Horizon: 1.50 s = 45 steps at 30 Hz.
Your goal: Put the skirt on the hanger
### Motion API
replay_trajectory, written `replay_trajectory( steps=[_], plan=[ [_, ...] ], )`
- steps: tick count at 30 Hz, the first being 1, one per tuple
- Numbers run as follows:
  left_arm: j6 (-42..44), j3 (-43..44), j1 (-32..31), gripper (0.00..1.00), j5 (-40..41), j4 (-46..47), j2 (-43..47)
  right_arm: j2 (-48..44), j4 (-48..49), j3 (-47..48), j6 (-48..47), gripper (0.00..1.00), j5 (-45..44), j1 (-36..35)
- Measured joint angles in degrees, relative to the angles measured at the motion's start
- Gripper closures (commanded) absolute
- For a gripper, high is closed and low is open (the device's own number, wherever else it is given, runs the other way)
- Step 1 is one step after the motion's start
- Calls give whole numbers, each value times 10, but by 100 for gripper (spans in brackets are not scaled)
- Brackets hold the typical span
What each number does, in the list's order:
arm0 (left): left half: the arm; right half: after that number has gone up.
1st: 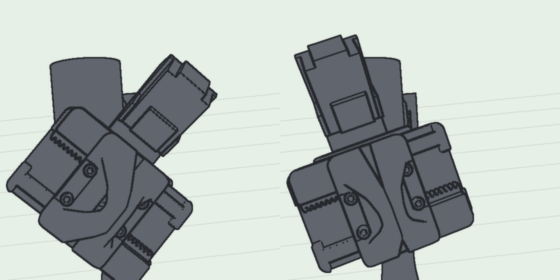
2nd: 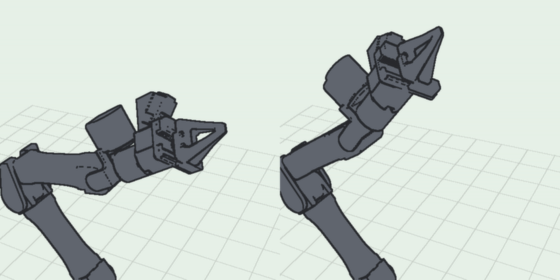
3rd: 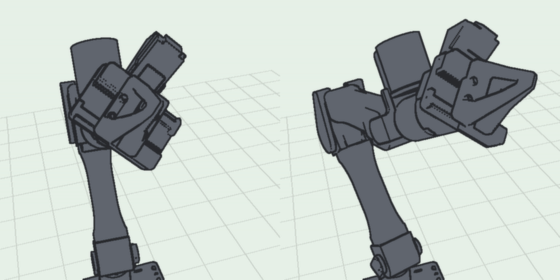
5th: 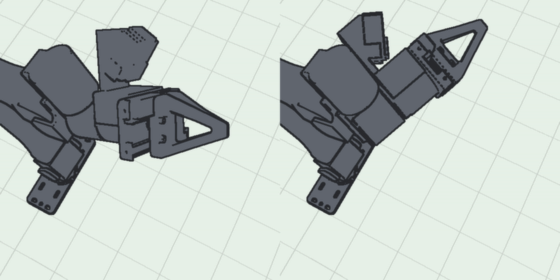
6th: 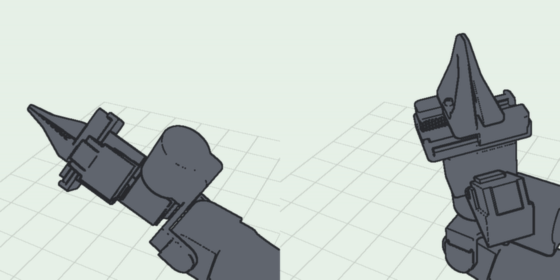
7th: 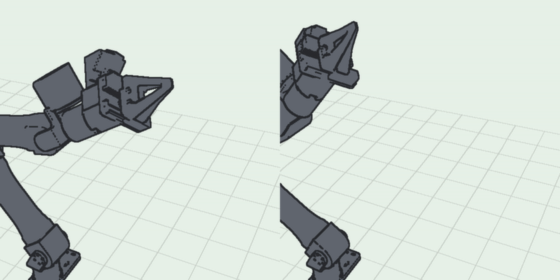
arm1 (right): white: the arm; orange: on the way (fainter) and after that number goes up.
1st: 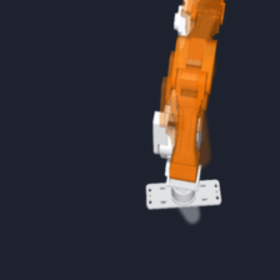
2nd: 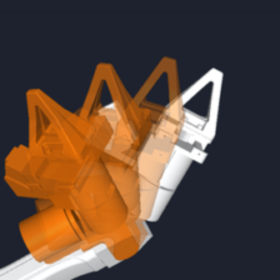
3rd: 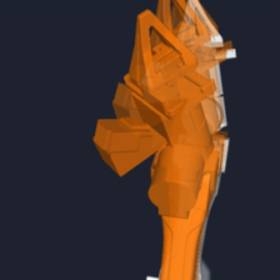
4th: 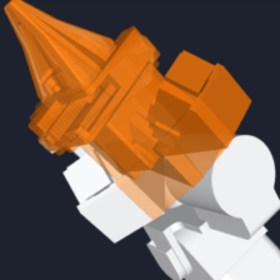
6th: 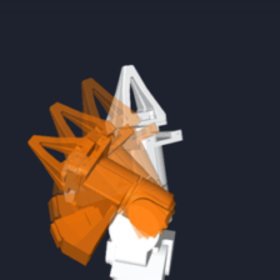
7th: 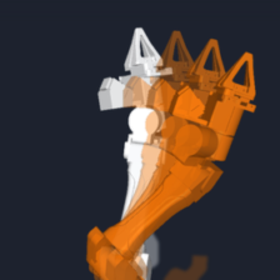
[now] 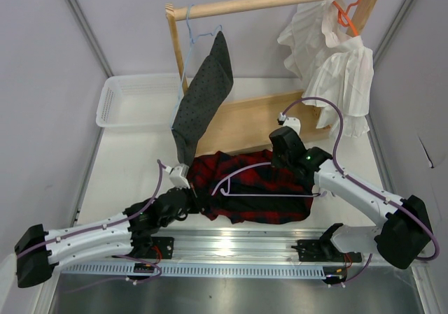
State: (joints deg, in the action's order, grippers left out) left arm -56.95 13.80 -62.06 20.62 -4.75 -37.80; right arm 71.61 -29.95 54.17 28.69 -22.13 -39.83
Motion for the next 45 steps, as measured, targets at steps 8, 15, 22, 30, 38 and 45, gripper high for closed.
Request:
replay_trajectory(
  steps=[8,15,22,30,38,45],
  plan=[
    [-17,-28,1,100,-4,4,4,1,10,-1,3,100,4,4],
    [-32,-32,6,100,-16,23,-38,2,20,-1,11,100,12,7],
    [-18,-30,7,96,-29,38,-52,24,19,-1,29,100,3,8],
    [50,18,7,74,-38,3,-57,32,19,-1,43,100,-5,9],
    [125,57,8,64,-45,-33,-47,37,19,-1,44,100,-8,9],
    [189,101,8,64,-54,-47,-61,39,19,-1,44,100,-8,9]
  ],
)
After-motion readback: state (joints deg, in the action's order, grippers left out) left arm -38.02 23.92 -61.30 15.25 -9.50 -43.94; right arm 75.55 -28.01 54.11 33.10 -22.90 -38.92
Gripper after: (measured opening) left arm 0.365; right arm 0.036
